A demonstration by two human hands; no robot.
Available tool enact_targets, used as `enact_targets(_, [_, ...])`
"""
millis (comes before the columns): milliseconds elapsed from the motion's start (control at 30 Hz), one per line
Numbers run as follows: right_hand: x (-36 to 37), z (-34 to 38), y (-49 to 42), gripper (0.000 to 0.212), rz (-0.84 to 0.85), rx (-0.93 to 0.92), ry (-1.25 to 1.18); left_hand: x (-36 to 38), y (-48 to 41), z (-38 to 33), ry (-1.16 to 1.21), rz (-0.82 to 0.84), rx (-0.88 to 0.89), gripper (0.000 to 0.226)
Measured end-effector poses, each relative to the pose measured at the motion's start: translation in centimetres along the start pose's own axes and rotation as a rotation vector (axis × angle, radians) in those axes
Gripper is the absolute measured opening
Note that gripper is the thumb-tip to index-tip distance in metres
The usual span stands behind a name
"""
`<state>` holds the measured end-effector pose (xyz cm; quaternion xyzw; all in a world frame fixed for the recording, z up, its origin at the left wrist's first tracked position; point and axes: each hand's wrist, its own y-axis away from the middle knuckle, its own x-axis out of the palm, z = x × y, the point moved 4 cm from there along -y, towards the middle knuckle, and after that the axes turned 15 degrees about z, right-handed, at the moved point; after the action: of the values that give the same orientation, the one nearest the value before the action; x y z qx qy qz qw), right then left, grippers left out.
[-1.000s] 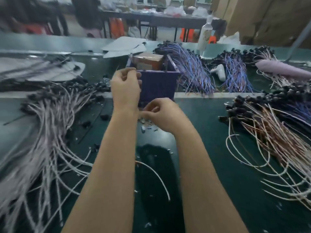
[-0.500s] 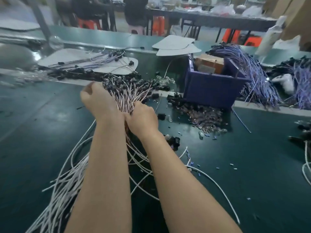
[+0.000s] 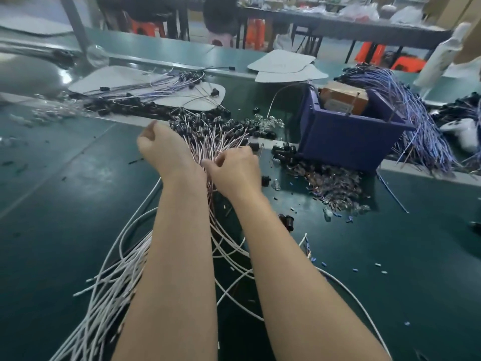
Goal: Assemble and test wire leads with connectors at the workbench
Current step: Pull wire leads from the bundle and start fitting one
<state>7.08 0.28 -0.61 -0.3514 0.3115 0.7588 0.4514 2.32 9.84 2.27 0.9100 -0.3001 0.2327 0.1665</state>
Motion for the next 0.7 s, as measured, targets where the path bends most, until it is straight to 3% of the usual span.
enact_targets(133, [0.8, 0.9, -0.8, 0.016, 0.071, 0.017, 0.015, 0.1, 0.3, 0.2, -0.013, 0.008, -0.003, 0.012])
enact_targets(167, [0.6, 0.6, -1.0, 0.019, 0.093, 0.035, -0.04, 0.1, 0.3, 0.3, -0.012, 0.008, -0.004, 0.011])
enact_targets(233, [0.0, -0.2, -1.2, 0.027, 0.118, 0.04, -0.202, 0.1, 0.4, 0.3, -0.011, 0.011, -0.006, 0.011])
enact_targets(333, [-1.8, -1.0, -0.5, 0.014, 0.074, -0.034, -0.55, 0.2, 0.4, 0.6, -0.11, 0.036, -0.011, 0.017])
enact_targets(433, [-3.9, -1.1, 0.8, 0.014, 0.038, -0.172, -0.863, 2.0, 0.8, 1.4, -0.369, 0.265, -0.094, 0.019])
enact_targets(533, [-6.1, -1.8, 2.4, 0.014, 0.083, -0.285, -0.873, 4.8, 1.9, 2.5, -0.601, 0.514, -0.18, 0.031])
enact_targets(600, [-7.4, -3.1, 3.6, 0.014, 0.149, -0.282, -0.799, 6.5, 3.0, 3.1, -0.564, 0.597, -0.165, 0.032])
enact_targets(700, [-9.2, -5.7, 5.4, 0.011, 0.208, -0.243, -0.744, 9.6, 5.6, 3.2, -0.328, 0.767, -0.103, 0.026])
